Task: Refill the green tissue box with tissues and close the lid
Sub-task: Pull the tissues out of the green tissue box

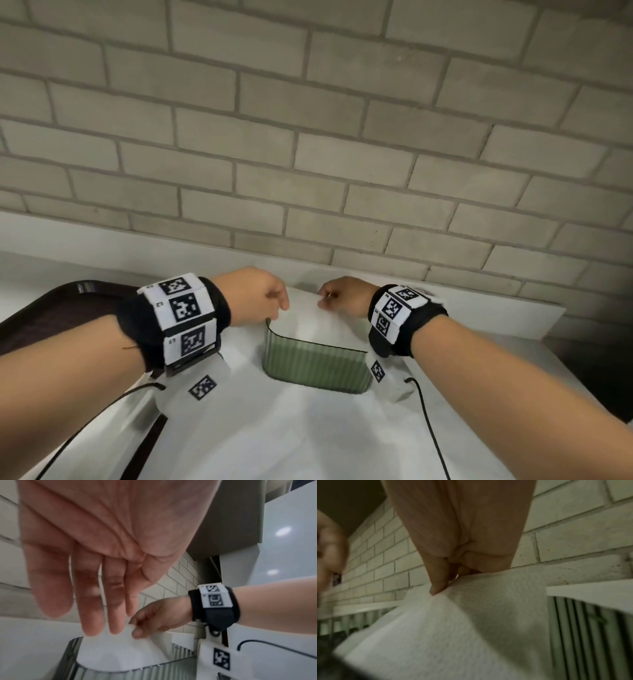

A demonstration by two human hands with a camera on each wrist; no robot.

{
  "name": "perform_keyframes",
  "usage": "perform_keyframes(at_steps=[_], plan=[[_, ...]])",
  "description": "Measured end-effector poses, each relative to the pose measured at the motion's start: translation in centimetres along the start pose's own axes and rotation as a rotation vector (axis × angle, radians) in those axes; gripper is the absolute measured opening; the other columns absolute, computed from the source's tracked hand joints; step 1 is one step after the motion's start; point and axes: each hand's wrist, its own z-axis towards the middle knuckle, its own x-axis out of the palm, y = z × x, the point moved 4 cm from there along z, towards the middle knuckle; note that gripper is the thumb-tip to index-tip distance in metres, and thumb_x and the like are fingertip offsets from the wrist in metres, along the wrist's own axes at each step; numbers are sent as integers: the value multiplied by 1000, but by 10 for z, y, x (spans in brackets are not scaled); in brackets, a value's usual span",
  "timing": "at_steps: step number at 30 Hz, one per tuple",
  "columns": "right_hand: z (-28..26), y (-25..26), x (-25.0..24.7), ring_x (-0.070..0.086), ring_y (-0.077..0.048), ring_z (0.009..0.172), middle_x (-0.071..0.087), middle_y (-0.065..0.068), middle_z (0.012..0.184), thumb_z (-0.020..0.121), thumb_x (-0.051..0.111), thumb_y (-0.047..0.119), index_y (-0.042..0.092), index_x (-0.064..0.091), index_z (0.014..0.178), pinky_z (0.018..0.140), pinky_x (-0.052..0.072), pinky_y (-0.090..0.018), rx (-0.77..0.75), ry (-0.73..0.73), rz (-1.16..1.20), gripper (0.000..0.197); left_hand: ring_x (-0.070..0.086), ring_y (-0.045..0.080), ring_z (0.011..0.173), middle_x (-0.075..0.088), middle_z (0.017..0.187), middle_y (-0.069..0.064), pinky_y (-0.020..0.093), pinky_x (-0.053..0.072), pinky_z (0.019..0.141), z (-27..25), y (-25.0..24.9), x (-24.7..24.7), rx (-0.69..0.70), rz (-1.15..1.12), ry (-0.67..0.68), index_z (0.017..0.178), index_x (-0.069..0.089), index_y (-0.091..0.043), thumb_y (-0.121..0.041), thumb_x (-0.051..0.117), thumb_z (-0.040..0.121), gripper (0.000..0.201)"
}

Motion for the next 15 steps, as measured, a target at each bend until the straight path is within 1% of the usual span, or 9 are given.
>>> perform_keyframes(at_steps=[2, 3, 4, 6, 8, 11, 12, 13, 15], plan=[[1, 1, 9, 45, -22, 122, 46, -8, 140, 96, 50, 34, 11, 44, 135, 92, 33, -25, 25, 49, -47, 46, 55, -1, 63, 68, 89, -11, 21, 47, 77, -11, 3, 7, 3, -42, 39, 92, 62, -27, -17, 48, 90, 18], [-1, 1, 14, 42, -24, 128, 43, -9, 143, 95, 51, 36, 11, 39, 139, 98, 33, -27, 42, 76, -82, 52, 55, -1, 61, 68, 86, -12, 19, 47, 73, -16, 2, 13, 6, -49, 72, 91, 62, -27, -17, 48, 90, 18], [-2, 1, 16, 42, -26, 129, 42, -10, 144, 94, 52, 36, 12, 35, 141, 100, 34, -28, 53, 84, -111, 56, 55, -1, 60, 67, 84, -12, 18, 47, 72, -22, 2, 20, 10, -42, 110, 93, 62, -26, -17, 48, 90, 18], [-5, 0, 15, 48, -29, 122, 47, -13, 137, 92, 57, 32, 14, 36, 140, 96, 39, -31, 52, 32, -110, 55, 57, -1, 62, 67, 85, -13, 20, 50, 76, -32, -1, 36, 23, -19, 183, 94, 63, -27, -19, 48, 88, 17], [-9, -1, 8, 51, -30, 115, 51, -13, 130, 90, 59, 24, 18, 37, 138, 93, 41, -32, 26, -63, -94, 53, 60, 2, 65, 69, 87, -12, 23, 52, 79, -38, -4, 52, 28, -19, 226, 94, 64, -26, -23, 49, 88, 17], [-17, -1, 2, 50, -29, 117, 49, -11, 129, 90, 57, 16, 20, 40, 138, 92, 40, -29, -13, -124, -131, 51, 61, 5, 67, 67, 89, -12, 24, 52, 82, -39, -10, 76, 37, 24, 275, 98, 67, -23, -22, 48, 88, 22], [-18, -3, 3, 50, -29, 118, 50, -11, 130, 90, 56, 15, 20, 42, 138, 92, 40, -28, -26, -116, -152, 50, 62, 6, 72, 67, 90, -12, 24, 52, 85, -38, -14, 84, 48, 47, 296, 100, 67, -23, -23, 47, 88, 23], [-21, -2, 4, 50, -28, 118, 51, -11, 131, 90, 55, 15, 20, 43, 138, 92, 40, -28, -38, -92, -179, 49, 63, 8, 81, 66, 95, -11, 25, 50, 88, -38, -18, 91, 66, 75, 314, 102, 66, -24, -25, 46, 89, 24], [-23, -4, 13, 49, -27, 122, 51, -8, 136, 92, 55, 18, 20, 43, 139, 94, 39, -28, -28, 5, -253, 49, 59, 9, 102, 64, 114, -11, 23, 45, 94, -37, -27, 105, 97, 130, 344, 110, 64, -25, -31, 47, 91, 26]])
